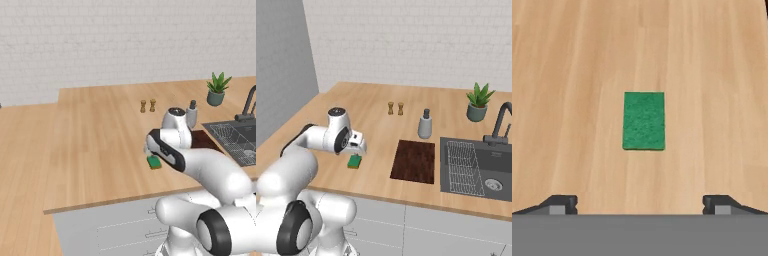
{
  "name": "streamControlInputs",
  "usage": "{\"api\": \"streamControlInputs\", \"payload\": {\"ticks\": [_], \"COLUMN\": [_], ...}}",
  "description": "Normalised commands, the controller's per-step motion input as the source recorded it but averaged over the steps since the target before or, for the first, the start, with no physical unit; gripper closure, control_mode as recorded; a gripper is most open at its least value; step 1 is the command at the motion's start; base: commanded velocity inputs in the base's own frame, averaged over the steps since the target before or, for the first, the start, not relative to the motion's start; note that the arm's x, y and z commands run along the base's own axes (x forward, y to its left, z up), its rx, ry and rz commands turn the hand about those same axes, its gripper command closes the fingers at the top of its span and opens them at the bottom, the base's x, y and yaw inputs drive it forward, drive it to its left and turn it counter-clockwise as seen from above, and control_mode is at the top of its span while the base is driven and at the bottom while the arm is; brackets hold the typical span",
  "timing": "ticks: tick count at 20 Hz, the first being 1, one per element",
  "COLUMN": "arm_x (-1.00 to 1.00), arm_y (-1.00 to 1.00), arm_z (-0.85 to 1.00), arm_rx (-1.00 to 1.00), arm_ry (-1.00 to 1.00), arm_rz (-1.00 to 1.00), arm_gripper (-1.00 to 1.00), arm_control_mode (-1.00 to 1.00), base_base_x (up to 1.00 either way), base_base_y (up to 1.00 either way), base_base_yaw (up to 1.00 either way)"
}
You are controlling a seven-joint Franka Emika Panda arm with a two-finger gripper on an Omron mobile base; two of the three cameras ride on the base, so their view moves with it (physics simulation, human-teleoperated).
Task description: Pick up the sponge from the counter and clean the cutting board by briefly scrubbing or pressing down on the cutting board. Once finished, release the sponge.
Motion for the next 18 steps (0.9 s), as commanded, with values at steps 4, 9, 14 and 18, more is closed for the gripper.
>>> {"api": "streamControlInputs", "payload": {"ticks": [4,9,14,18], "arm_x": [0.22,0.44,0.4,0.32], "arm_y": [0.04,0.07,0.01,0.0], "arm_z": [-0.52,-0.43,-0.25,-0.18], "arm_rx": [0.0,0.0,0.0,0.0], "arm_ry": [0.04,0.04,0.07,0.04], "arm_rz": [0.0,0.0,0.0,0.0], "arm_gripper": [-1.0,-1.0,-1.0,-1.0], "arm_control_mode": [-1.0,-1.0,-1.0,-1.0], "base_base_x": [0.0,0.0,0.0,0.0], "base_base_y": [0.0,0.0,0.0,0.0], "base_base_yaw": [0.0,0.0,0.0,0.0]}}
